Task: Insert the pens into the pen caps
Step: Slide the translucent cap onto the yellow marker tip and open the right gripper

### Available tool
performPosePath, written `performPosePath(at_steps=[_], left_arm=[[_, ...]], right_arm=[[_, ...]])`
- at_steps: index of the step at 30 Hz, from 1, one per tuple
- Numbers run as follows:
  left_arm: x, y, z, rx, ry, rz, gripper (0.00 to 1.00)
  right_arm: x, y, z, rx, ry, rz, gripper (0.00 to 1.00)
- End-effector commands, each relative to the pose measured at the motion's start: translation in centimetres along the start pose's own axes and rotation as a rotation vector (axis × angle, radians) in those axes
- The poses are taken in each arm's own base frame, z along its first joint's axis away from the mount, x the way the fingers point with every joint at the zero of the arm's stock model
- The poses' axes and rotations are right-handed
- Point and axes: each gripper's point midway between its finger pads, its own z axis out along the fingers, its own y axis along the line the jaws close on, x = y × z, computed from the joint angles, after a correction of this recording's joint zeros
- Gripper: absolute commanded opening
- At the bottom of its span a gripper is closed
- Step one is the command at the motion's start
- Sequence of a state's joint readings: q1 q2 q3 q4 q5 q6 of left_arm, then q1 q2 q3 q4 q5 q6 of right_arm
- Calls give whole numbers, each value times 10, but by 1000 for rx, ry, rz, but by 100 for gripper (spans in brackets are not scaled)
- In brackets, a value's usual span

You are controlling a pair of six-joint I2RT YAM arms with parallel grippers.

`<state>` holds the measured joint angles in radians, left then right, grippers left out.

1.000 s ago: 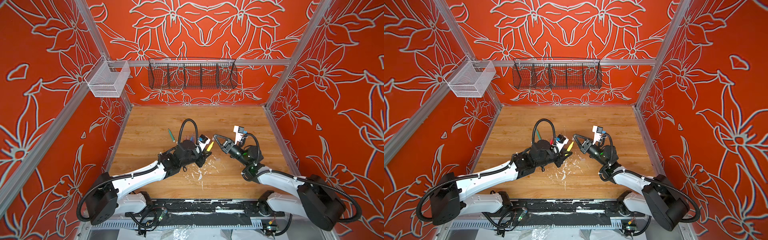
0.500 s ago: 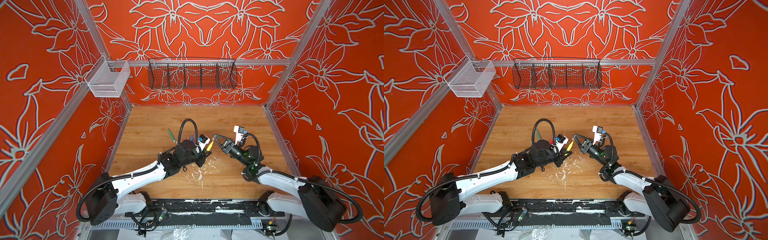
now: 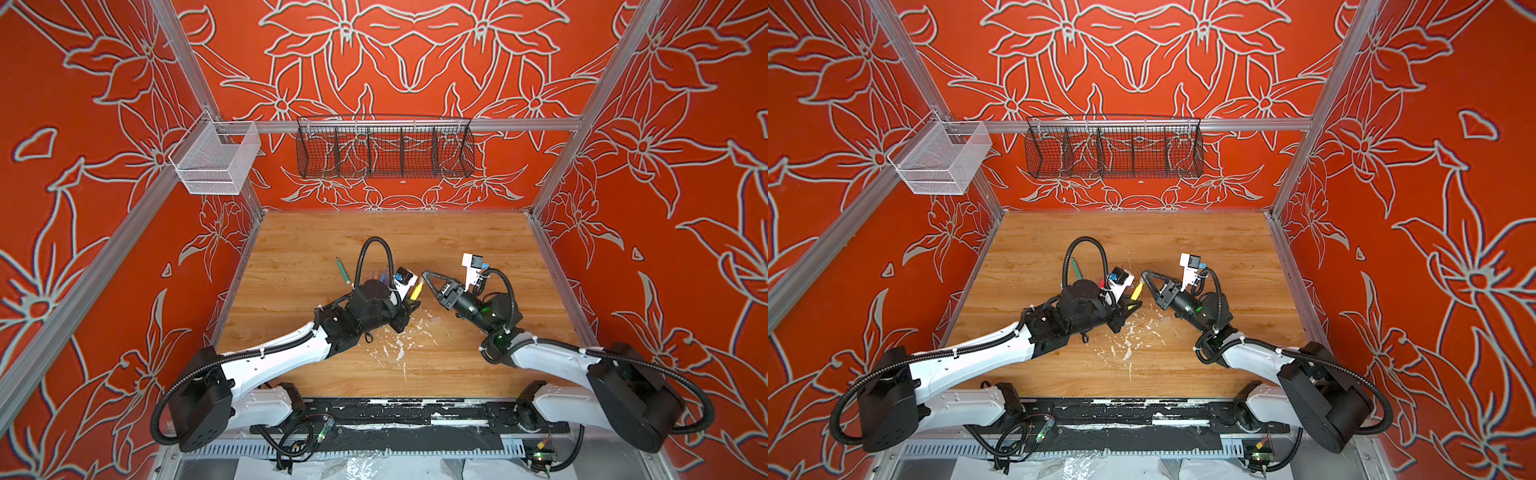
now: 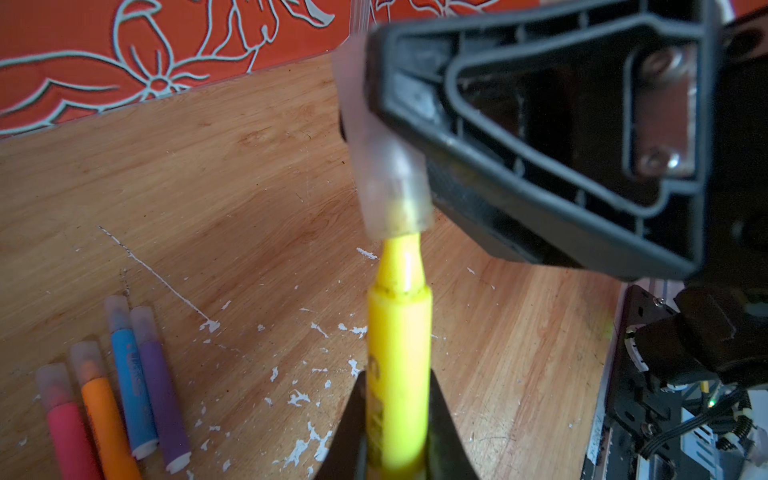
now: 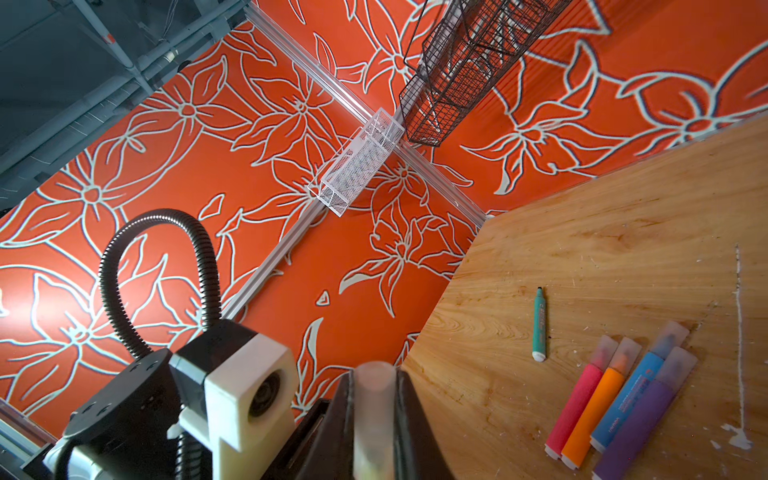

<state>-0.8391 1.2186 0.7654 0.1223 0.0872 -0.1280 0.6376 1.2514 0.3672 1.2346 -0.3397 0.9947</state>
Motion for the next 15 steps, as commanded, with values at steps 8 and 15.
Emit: performPosePath(at_steps=[8,15], left_arm=[[-17,-13,-8,105,-75,-68,0],[-17,-13,-5,107,-72,-73,0]], right_arm=[[33,-2,-16,47,74,-83,0],[41,-12,-21,90,102,-94,29]])
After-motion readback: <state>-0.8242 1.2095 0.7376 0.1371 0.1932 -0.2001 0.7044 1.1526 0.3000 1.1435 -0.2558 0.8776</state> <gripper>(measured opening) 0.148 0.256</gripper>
